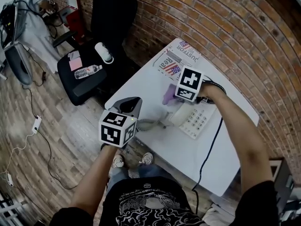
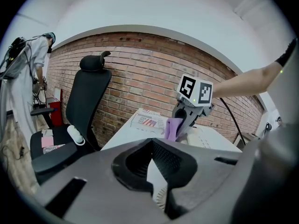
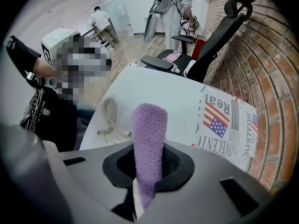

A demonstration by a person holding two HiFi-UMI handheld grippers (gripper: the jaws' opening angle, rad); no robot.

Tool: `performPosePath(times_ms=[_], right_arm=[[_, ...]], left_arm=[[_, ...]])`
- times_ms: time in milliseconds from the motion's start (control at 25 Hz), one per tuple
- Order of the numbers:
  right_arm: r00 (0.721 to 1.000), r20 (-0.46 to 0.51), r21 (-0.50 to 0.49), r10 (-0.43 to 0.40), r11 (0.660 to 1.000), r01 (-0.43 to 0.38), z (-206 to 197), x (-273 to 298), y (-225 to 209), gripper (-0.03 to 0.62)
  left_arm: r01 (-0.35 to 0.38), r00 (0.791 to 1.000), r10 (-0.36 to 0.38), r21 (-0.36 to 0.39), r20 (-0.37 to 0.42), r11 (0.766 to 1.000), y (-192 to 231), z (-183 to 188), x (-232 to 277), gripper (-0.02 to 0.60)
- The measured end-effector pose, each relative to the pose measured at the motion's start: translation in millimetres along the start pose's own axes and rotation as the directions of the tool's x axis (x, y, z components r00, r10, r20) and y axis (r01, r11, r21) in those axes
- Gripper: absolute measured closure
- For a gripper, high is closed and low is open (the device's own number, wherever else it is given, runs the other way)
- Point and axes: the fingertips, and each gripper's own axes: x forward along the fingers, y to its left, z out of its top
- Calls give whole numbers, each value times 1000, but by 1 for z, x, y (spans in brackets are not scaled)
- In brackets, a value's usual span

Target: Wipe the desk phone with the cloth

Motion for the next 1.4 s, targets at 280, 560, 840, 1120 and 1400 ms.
performPosePath(times_ms=[280,560,840,1120,1400], right_arm=[[1000,20,46,-7,999,6,7,3,20,551],[996,91,126,-8,992,-4,16,4,42,551],[991,130,208,-36,978,8,21,11,62,551],[985,161,299,-62,954,11,27,19,86,551],[974,201,382,-101,924,17,32,23,106,551]], left_arm=[[30,999,-30,20,-19,999,2,-6,-18,575],[75,997,-74,50,-38,996,1,-12,-33,575],[127,991,-123,86,-56,988,1,-18,-47,575],[186,981,-178,121,-77,975,5,-25,-62,575],[249,967,-237,149,-97,957,1,-32,-74,575]])
